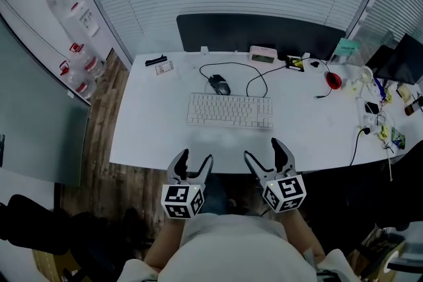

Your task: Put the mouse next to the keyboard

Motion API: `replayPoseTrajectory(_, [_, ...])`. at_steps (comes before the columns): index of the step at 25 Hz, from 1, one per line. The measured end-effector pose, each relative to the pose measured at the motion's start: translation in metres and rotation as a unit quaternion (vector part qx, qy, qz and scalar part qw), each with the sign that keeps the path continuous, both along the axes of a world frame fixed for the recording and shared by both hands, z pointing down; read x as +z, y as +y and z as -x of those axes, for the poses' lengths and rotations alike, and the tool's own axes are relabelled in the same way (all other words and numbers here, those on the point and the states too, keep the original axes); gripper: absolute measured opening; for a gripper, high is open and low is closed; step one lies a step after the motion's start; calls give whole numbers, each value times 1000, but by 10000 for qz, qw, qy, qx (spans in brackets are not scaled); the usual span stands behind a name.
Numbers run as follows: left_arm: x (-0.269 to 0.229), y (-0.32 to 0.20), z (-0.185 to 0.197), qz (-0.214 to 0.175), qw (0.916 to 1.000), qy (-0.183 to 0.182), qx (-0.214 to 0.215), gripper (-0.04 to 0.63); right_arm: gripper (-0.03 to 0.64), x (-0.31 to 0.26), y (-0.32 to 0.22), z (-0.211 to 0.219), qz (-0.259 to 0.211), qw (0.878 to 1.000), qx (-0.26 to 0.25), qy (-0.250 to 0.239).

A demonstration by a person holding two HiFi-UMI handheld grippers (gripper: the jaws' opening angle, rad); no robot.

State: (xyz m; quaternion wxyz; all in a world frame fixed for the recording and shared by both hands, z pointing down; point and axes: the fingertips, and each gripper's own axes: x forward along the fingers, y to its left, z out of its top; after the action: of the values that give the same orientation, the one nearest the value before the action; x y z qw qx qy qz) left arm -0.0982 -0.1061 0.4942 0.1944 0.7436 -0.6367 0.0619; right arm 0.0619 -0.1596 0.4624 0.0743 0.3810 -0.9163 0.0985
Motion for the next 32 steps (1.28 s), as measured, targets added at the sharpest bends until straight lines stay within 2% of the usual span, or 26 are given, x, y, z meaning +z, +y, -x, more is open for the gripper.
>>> replayPoseTrajectory(11, [4,-58,23,4,10000,35,-48,293,362,11,-54,20,119,9998,-78,117])
replayPoseTrajectory(26, [21,-124,54,231,9995,174,-99,293,362,45,-167,88,260,9975,-395,533])
replayPoseTrajectory(32, [33,-137,62,366,9990,235,-92,293,362,67,-204,117,361,9937,-594,879])
